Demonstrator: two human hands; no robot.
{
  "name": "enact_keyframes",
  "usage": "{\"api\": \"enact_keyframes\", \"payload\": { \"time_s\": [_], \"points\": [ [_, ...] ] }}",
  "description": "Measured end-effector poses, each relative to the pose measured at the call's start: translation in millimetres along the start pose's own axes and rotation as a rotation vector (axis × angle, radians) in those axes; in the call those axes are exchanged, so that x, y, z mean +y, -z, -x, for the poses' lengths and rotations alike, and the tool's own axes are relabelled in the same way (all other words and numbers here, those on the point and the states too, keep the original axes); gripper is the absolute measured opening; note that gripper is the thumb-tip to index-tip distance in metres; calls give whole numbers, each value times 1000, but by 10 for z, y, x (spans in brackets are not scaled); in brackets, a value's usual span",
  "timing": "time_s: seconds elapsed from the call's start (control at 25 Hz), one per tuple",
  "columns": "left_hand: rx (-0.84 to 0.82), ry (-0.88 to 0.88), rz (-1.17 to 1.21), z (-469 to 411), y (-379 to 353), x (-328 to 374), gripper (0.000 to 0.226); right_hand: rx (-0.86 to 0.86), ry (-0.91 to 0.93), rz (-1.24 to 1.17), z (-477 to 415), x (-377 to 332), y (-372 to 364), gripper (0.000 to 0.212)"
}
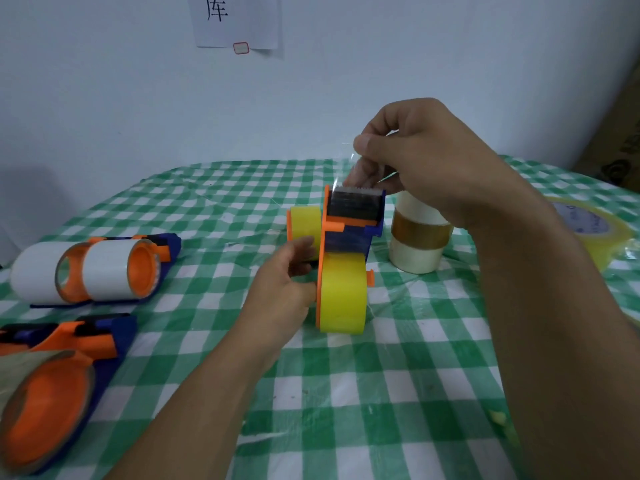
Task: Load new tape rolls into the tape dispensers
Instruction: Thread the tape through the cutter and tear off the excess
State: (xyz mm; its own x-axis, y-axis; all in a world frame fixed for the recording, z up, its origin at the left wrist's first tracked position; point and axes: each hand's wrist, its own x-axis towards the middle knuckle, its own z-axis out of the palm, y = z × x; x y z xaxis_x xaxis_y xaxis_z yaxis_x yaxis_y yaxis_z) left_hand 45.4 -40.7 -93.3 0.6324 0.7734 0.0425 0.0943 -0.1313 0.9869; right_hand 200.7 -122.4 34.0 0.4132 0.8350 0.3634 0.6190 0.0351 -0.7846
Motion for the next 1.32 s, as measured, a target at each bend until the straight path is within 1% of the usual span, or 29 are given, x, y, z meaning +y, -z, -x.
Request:
{"api": "enact_keyframes", "payload": {
  "time_s": [0.08, 0.12, 0.2, 0.24, 0.28, 0.36, 0.56, 0.72, 0.8, 0.92, 1.08, 1.16, 1.24, 1.28, 1.32],
  "points": [
    [-63, -5, -8, 25, 1, 27, 62, -42, 5, -19, 10, -7, 2, 17],
    [-78, 3, 18, 37, -13, 52, 55, -66, 1, -47, 16, -13, 3, 17],
    [-74, 7, 65, 71, -52, 98, 32, -101, -19, -123, 24, -24, -5, 16],
    [-77, 9, 93, 90, -61, 110, 25, -108, -25, -146, 25, -24, -10, 16],
    [-91, 12, 131, 98, -59, 118, 22, -110, -30, -156, 18, -14, -19, 16],
    [-148, 25, 187, 108, -49, 133, 23, -102, -40, -149, 0, 15, -41, 17],
    [-246, 32, 160, 102, 9, 127, 27, -81, -16, -135, -31, 88, -55, 5],
    [-307, 61, 161, 93, 24, 114, 25, -103, 65, -132, -39, 101, -68, 13],
    [-306, 69, 212, 73, 24, 108, 17, -108, 76, -133, -41, 107, -86, 17],
    [-314, 90, 286, 60, 13, 104, 40, -92, 56, -171, -55, 131, -102, 19],
    [-309, 77, 283, 43, 29, 80, 44, -90, 40, -257, -72, 153, -123, 19],
    [-316, 75, 312, 57, 27, 94, 40, -98, 22, -285, -81, 160, -131, 20],
    [-329, 86, 335, 69, 24, 121, 26, -89, 9, -315, -78, 160, -128, 21],
    [-323, 74, 312, 71, 26, 123, 19, -76, 20, -317, -75, 154, -132, 19],
    [-315, 54, 276, 64, 29, 101, 19, -63, 37, -301, -74, 149, -146, 15]
  ]
}}
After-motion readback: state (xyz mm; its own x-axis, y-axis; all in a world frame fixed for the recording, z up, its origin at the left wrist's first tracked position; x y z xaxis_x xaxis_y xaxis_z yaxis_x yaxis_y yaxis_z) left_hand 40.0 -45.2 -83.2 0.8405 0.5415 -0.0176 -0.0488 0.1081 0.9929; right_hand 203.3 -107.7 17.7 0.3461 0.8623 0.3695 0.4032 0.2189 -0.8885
